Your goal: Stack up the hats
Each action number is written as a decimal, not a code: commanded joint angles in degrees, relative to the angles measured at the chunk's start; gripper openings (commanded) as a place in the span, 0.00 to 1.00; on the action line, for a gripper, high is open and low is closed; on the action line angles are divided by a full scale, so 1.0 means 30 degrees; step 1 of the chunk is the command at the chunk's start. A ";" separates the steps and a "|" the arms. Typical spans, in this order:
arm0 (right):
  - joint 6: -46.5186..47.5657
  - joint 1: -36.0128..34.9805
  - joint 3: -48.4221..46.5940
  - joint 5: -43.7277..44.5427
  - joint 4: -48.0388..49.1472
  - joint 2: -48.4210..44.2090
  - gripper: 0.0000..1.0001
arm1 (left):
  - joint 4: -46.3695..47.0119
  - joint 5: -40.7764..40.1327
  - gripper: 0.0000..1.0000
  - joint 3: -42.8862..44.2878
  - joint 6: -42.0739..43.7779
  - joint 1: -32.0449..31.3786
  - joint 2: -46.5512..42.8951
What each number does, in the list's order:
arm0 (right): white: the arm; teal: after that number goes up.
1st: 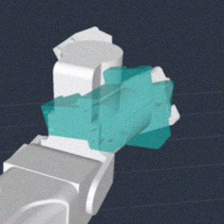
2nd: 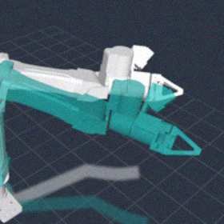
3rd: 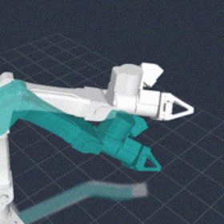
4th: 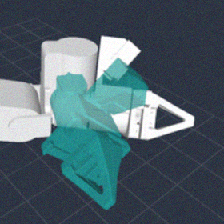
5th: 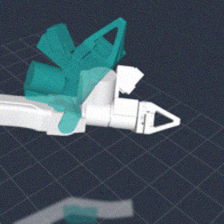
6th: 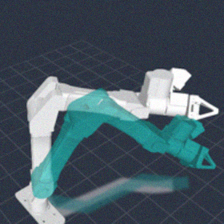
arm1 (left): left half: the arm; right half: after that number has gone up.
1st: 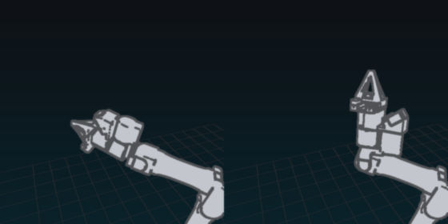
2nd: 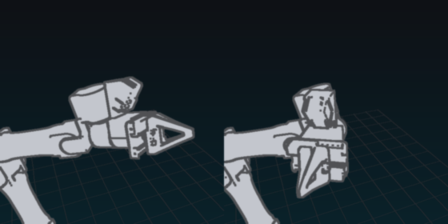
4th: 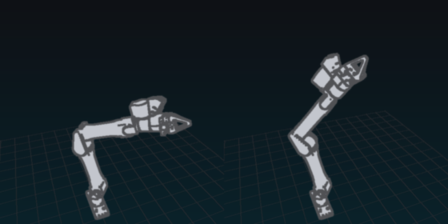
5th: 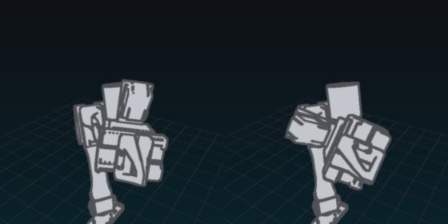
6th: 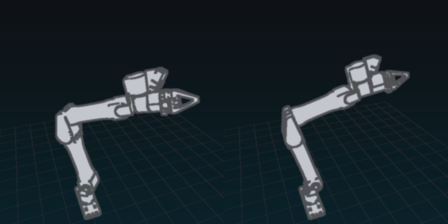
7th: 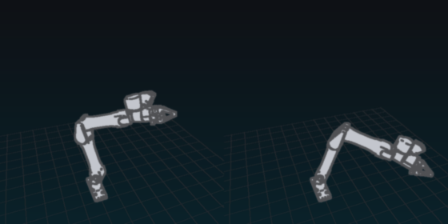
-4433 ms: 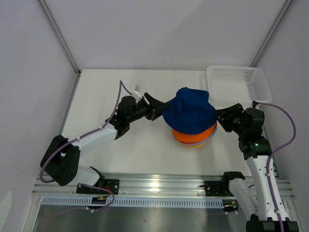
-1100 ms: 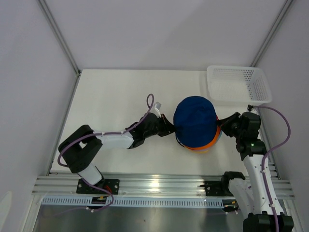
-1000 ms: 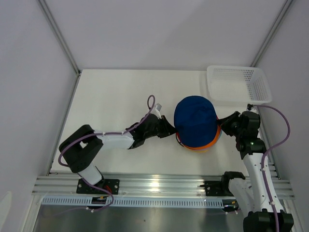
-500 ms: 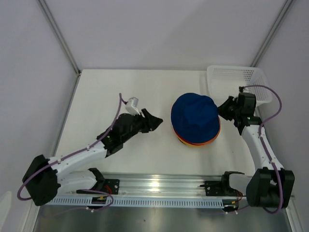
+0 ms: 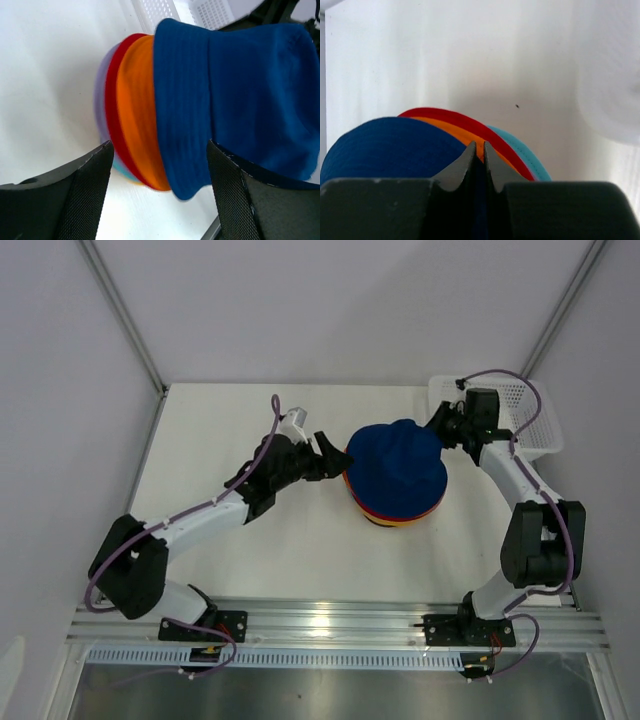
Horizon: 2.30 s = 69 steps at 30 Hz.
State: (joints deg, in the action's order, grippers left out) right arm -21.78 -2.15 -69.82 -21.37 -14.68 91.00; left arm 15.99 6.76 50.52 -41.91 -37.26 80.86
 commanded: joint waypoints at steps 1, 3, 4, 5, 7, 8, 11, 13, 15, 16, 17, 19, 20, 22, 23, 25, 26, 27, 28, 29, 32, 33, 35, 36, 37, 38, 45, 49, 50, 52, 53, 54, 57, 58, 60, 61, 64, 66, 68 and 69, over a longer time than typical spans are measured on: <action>0.1195 -0.1331 -0.2034 0.0204 -0.0584 0.0895 0.17 | 0.1321 0.1642 0.78 0.1819 0.0640 0.0202 0.0992; 0.1196 -0.1333 -0.2359 0.0208 -0.0848 0.1217 0.22 | 0.1321 0.1495 0.78 0.2260 0.0698 0.0289 0.1346; 0.1167 -0.1246 -0.2506 0.0237 -0.0937 0.1248 0.28 | 0.1321 0.1495 0.77 0.2493 0.0699 0.0318 0.1638; 0.1195 -0.1042 -0.2652 0.0208 -0.0996 0.1248 0.31 | 0.1350 0.1495 0.77 0.2640 0.0612 0.0464 0.1785; 0.1225 -0.0807 -0.2741 0.0208 -0.1230 0.1103 0.39 | 0.1641 0.1699 0.76 0.2845 0.0465 0.0611 0.2079; 0.1341 -0.0516 -0.2858 0.0208 -0.1376 0.1044 0.41 | 0.1643 0.1787 0.75 0.2876 0.0261 0.0670 0.2312; 0.1371 0.0042 -0.2976 0.0470 -0.1787 0.0576 0.48 | 0.1789 0.2051 0.71 0.3022 -0.0090 0.0788 0.2577; 0.1138 0.0541 -0.2888 0.0908 -0.1933 -0.0037 0.52 | 0.1819 0.2198 0.67 0.2905 -0.0355 0.0759 0.2724; 0.0875 0.1737 -0.2743 0.1028 -0.2109 -0.0507 0.54 | 0.1936 0.2402 0.63 0.2876 -0.0794 0.0788 0.2957; 0.0728 0.2004 -0.2655 0.1086 -0.2139 -0.1032 0.56 | 0.1907 0.2403 0.60 0.2876 -0.0940 0.0759 0.3075; 0.0524 0.2297 -0.2538 0.1087 -0.2255 -0.1327 0.57 | 0.1907 0.2432 0.60 0.2876 -0.1261 0.0758 0.3163; -0.0353 0.3059 -0.1837 0.1232 -0.2402 -0.1971 0.57 | 0.1907 0.2462 0.54 0.2760 -0.1556 0.0759 0.3339; -0.0763 0.3235 -0.1398 0.1175 -0.2374 -0.2699 0.57 | 0.1936 0.2520 0.51 0.2730 -0.1934 0.0787 0.3398; -0.2169 0.3559 0.0496 0.0796 -0.1878 -0.3581 0.57 | 0.2403 0.2550 0.36 0.2350 -0.2258 0.0788 0.3398; -0.2608 0.3559 0.1322 0.0533 -0.1382 -0.4543 0.57 | 0.2550 0.2463 0.30 0.2146 -0.2608 0.0759 0.3369; -0.3951 0.3385 0.2847 -0.0055 -0.0326 -0.5456 0.57 | 0.2494 0.2229 0.13 0.1940 -0.2787 0.0758 0.3369; -0.4251 0.3297 0.4188 -0.0172 -0.0004 -0.6244 0.57 | 0.2377 0.2083 0.09 0.1910 -0.2875 0.0787 0.3369; -0.4428 0.3180 0.4724 -0.0028 0.0261 -0.6571 0.57 | 0.2318 0.2081 0.06 0.1851 -0.2875 0.0788 0.3398; -0.4632 0.3063 0.5164 0.0147 0.0263 -0.6835 0.58 | 0.2056 0.2023 0.02 0.1822 -0.2846 0.0788 0.3427; -0.4692 0.2742 0.5836 0.0236 0.0263 -0.7099 0.59 | 0.1908 0.1877 0.01 0.1734 -0.2846 0.0759 0.3515; -0.4897 0.2506 0.6630 0.0296 0.0087 -0.7540 0.61 | 0.1584 0.1526 0.01 0.1441 -0.3051 0.0729 0.3690; -0.5014 0.2447 0.6807 0.0093 0.0262 -0.7686 0.61 | 0.1643 0.1466 0.01 0.1324 -0.3138 0.0729 0.3720; -0.5219 0.2185 0.7101 0.0003 0.0526 -0.7775 0.61 | 0.1614 0.1349 0.01 0.1031 -0.3227 0.0642 0.3953; -0.5336 0.2095 0.7305 0.0090 0.0759 -0.7804 0.61 | 0.1498 0.1262 0.01 0.1088 -0.3227 0.0612 0.4013; -0.5367 0.1979 0.7394 0.0119 0.0877 -0.7717 0.60 | 0.1439 0.1261 0.01 0.1060 -0.3198 0.0583 0.4130; -0.5454 0.1919 0.7482 0.0120 0.1024 -0.7659 0.60 | 0.1380 0.1261 0.01 0.1089 -0.3169 0.0466 0.4218; -0.5806 0.1333 0.7717 0.0441 0.1260 -0.7218 0.48 | 0.0240 0.0559 0.01 0.1265 -0.3052 -0.0149 0.5038; -0.5865 0.1216 0.7980 0.0910 0.1142 -0.7248 0.47 | 0.0149 0.0032 0.01 0.0799 -0.3110 -0.0413 0.5360; -0.5865 0.1187 0.8068 0.1027 0.1142 -0.7190 0.47 | 0.0178 0.0001 0.01 0.0738 -0.3110 -0.0530 0.5477; -0.5836 0.1128 0.8186 0.1028 0.1113 -0.7044 0.46 | 0.0207 -0.0087 0.01 0.0447 -0.3197 -0.0648 0.5915; -0.5865 0.1128 0.8215 0.1028 0.1084 -0.6985 0.46 | 0.0208 -0.0087 0.01 0.0386 -0.3227 -0.0735 0.6063; -0.5836 0.1099 0.8244 0.0999 0.1055 -0.6897 0.46 | 0.0179 -0.0116 0.01 0.0270 -0.3285 -0.0794 0.6209; -0.5777 0.1069 0.8099 0.0999 0.0967 -0.6925 0.48 | 0.0354 -0.0175 0.01 -0.0169 -0.3374 -0.0911 0.6561; -0.5748 0.1069 0.8011 0.1057 0.0822 -0.6984 0.48 | 0.0441 -0.0175 0.01 -0.0229 -0.3374 -0.0970 0.6620; -0.5573 0.1069 0.7690 0.1203 0.0558 -0.7159 0.49 | 0.0733 -0.0204 0.01 -0.0580 -0.3374 -0.1000 0.6680; -0.5456 0.1069 0.7543 0.1262 0.0440 -0.7334 0.49 | 0.0938 -0.0175 0.01 -0.0697 -0.3345 -0.1029 0.6622; -0.5045 0.1098 0.6870 0.1409 -0.0087 -0.7540 0.48 | 0.1320 -0.0029 0.01 -0.0904 -0.3082 -0.1029 0.6329; -0.4666 0.1127 0.6228 0.1380 -0.0526 -0.7628 0.49 | 0.1409 0.0001 0.03 -0.0962 -0.2732 -0.1029 0.5892; -0.4198 0.1186 0.5495 0.1525 -0.1399 -0.7658 0.54 | 0.1322 0.0001 0.06 -0.0787 -0.2379 -0.1029 0.5451; -0.3876 0.1331 0.4940 0.1729 -0.1929 -0.7629 0.62 | 0.0857 -0.0115 0.13 -0.0525 -0.1855 -0.1058 0.4898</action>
State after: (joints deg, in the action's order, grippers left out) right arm -36.97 1.96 -50.09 -17.15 -16.19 69.41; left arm 29.32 5.34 50.70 -52.62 -38.37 96.27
